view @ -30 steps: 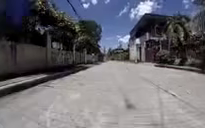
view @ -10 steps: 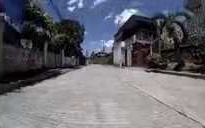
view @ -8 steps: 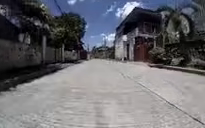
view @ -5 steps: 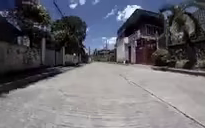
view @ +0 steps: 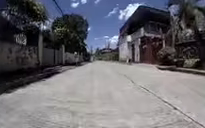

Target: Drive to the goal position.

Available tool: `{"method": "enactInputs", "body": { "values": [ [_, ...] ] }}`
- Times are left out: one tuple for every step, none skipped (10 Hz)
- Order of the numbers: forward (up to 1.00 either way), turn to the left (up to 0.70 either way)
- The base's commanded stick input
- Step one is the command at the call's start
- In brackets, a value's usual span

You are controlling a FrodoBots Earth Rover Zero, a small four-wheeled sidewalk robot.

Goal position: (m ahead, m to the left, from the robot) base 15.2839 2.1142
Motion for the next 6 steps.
{"method": "enactInputs", "body": {
  "values": [
    [1.00, 0.00],
    [1.00, 0.00],
    [1.00, 0.00],
    [1.00, 0.00],
    [1.00, 0.00],
    [1.00, 0.00]
  ]
}}
